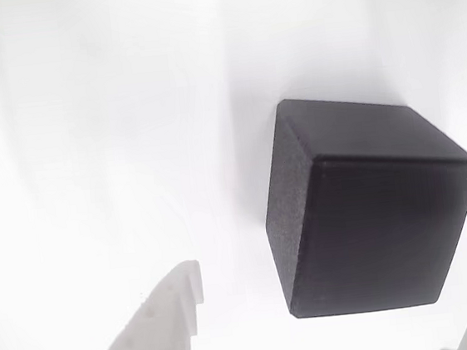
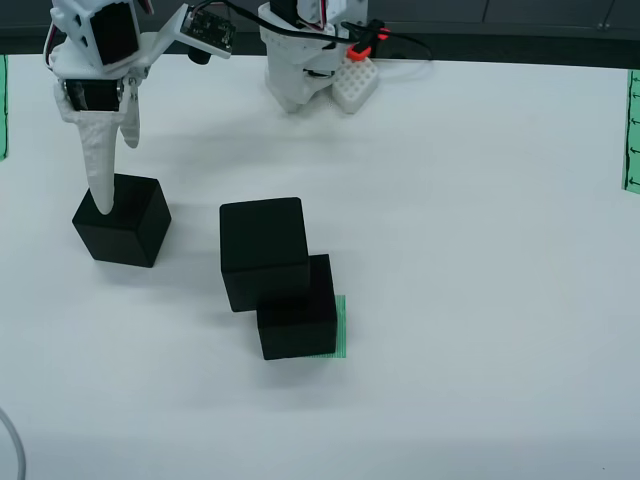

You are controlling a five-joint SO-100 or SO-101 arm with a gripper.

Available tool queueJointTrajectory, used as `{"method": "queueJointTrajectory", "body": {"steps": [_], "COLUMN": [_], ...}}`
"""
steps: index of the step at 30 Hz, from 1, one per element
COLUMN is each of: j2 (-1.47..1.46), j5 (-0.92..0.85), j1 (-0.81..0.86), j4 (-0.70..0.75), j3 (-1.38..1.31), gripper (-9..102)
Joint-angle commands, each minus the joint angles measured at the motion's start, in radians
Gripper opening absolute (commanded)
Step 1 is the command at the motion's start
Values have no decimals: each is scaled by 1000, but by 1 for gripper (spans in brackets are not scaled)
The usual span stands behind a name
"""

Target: Stack 3 Blocks on the chosen place.

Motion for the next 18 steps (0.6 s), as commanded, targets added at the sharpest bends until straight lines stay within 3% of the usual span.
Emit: {"method": "queueJointTrajectory", "body": {"steps": [1,18], "j2": [-35,-258], "j5": [12,40], "j1": [-11,-46], "j4": [-5,-12], "j3": [-67,-225], "gripper": [42,42]}}
